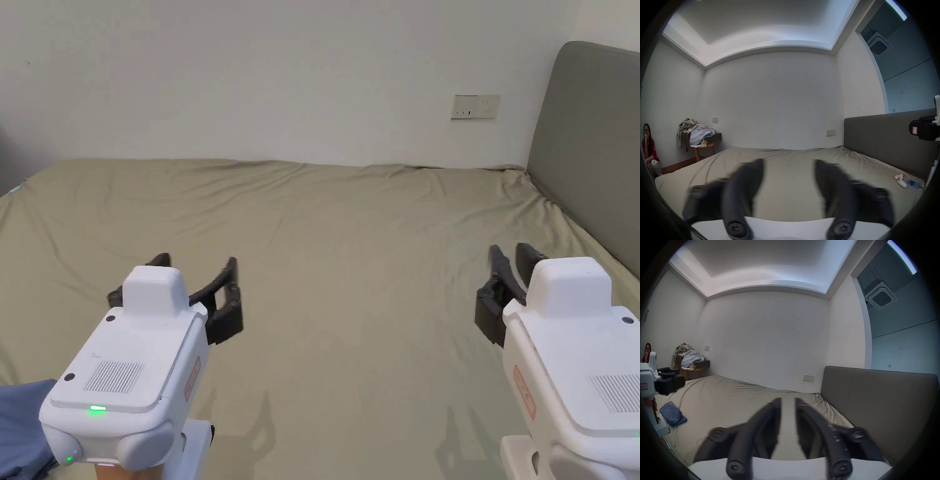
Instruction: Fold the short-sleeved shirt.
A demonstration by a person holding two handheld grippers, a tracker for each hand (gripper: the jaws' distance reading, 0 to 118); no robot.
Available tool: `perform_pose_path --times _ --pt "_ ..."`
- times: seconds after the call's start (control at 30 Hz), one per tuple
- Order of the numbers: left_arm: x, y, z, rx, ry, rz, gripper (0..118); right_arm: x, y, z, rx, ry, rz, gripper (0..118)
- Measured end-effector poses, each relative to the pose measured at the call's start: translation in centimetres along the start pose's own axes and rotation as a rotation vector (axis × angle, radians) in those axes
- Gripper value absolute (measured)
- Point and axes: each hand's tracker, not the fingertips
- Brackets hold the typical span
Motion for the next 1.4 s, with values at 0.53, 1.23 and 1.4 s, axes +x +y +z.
perform_pose_path --times 0.53,1.23,1.4 --pt "0.34 -0.09 0.42 0.032 0.026 -0.017 118 0.08 0.14 -0.14 0.020 -0.024 -0.015 118" --pt "0.08 -0.10 0.37 0.024 0.026 -0.013 118 -0.11 0.05 -0.01 0.019 -0.025 -0.010 118" --pt "0.12 -0.01 0.36 0.026 0.028 -0.015 118 -0.27 -0.03 0.02 0.016 -0.021 -0.011 118"
